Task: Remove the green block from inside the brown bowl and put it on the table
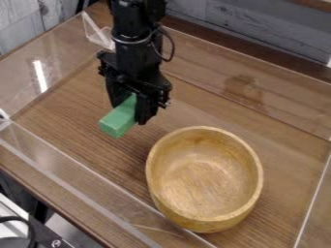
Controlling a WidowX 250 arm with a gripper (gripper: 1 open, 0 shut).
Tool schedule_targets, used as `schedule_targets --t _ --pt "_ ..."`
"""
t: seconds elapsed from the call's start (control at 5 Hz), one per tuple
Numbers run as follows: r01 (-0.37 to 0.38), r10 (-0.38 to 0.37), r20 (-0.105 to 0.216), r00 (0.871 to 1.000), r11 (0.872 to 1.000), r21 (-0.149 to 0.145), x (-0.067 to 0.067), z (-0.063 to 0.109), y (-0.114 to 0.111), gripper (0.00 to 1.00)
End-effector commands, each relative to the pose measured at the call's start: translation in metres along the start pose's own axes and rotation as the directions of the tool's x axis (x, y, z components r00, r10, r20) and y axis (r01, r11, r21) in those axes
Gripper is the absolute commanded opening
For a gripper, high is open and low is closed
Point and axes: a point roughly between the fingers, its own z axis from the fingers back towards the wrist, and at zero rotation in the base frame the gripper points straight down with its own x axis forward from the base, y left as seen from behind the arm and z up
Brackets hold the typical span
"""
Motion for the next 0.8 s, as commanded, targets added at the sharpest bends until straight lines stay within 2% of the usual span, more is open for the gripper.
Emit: schedule_targets --t 0.0,0.6 --pt "-0.013 0.012 0.062 0.998 1.000 0.012 0.013 0.012 0.010 0.00" --pt "-0.031 0.030 0.077 0.997 0.999 0.012 0.027 -0.003 0.030 0.00"
